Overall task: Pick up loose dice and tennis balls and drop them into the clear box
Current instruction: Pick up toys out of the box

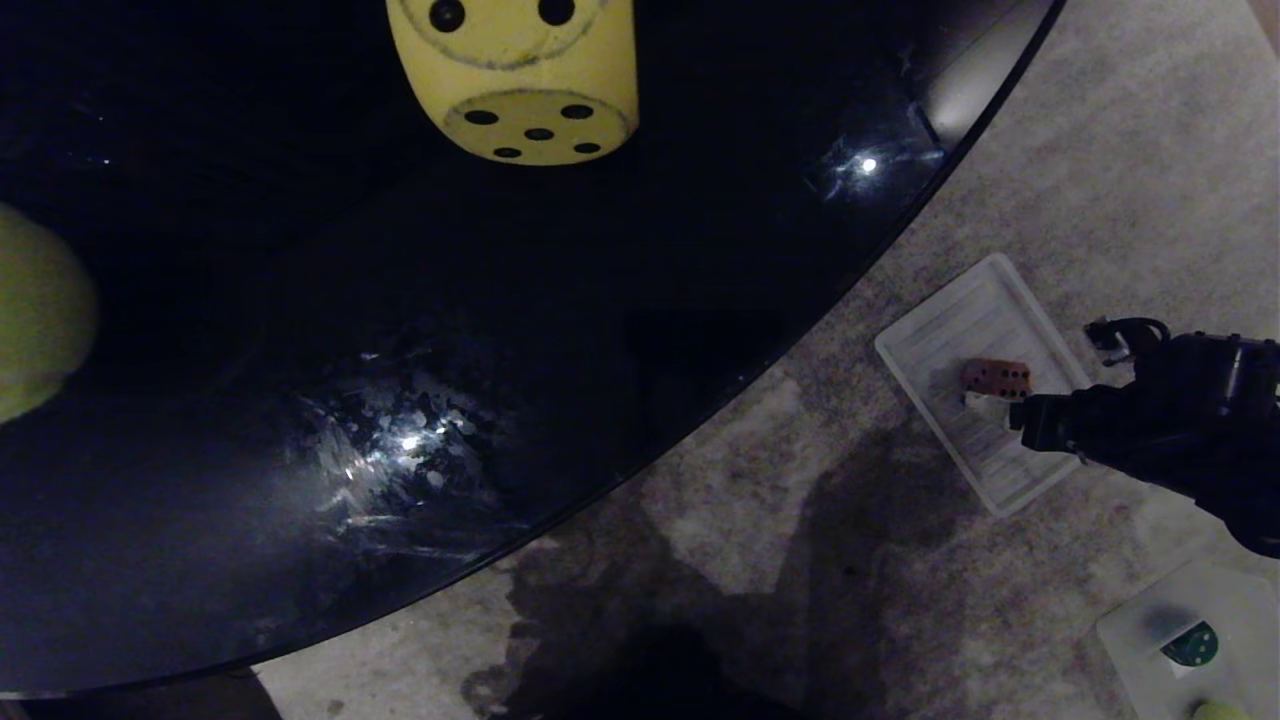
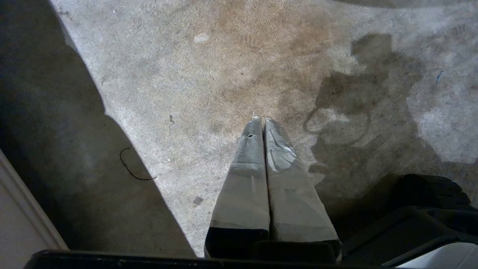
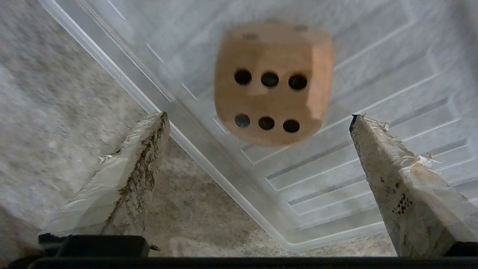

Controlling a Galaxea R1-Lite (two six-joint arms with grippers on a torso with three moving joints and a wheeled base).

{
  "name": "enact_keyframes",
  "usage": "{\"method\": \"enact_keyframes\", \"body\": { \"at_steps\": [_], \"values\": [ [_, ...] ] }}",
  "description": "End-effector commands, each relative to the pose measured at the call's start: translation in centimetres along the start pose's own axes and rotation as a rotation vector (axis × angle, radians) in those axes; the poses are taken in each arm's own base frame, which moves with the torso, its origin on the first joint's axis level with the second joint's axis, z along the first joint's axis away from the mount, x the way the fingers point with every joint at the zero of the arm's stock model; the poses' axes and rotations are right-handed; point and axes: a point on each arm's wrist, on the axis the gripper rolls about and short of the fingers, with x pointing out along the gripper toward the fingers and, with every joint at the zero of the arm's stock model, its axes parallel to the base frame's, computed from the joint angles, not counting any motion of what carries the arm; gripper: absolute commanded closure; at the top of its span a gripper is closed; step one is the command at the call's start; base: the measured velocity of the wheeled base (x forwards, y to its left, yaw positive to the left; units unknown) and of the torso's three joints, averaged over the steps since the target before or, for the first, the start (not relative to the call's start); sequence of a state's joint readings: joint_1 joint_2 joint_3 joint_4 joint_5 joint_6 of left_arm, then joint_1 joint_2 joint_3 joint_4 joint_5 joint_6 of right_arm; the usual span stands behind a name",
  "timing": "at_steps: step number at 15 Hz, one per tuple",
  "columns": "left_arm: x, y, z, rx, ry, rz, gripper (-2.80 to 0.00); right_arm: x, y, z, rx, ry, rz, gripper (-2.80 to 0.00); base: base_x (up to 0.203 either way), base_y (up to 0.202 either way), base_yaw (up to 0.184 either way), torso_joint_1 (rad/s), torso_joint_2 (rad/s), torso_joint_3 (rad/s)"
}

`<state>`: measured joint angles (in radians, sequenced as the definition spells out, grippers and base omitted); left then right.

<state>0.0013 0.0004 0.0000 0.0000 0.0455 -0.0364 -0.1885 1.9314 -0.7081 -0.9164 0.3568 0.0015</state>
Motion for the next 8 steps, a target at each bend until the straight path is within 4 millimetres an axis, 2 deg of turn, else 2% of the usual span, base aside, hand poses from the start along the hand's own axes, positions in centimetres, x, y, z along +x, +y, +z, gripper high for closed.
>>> {"method": "enact_keyframes", "body": {
  "at_steps": [1,5,6,8],
  "values": [
    [0.0,0.0,0.0,0.000,0.003,0.001,0.00,0.7,-0.3,-0.7,0.006,0.019,0.002,-2.80,0.000,0.000,0.000,0.000,0.00,0.000],
    [0.0,0.0,0.0,0.000,0.003,0.001,0.00,1.6,-0.6,-1.1,0.001,0.005,0.000,-2.80,0.000,0.000,0.000,0.000,0.00,0.000],
    [0.0,0.0,-0.1,0.000,0.004,0.001,0.00,1.6,-0.6,-0.9,-0.006,-0.010,0.000,0.00,0.000,0.000,0.000,0.000,0.00,0.000],
    [0.0,0.0,0.0,0.000,0.003,0.002,0.00,1.7,-0.6,-0.2,-0.019,-0.045,0.001,0.00,0.000,0.000,0.000,0.000,0.00,0.000]
  ]
}}
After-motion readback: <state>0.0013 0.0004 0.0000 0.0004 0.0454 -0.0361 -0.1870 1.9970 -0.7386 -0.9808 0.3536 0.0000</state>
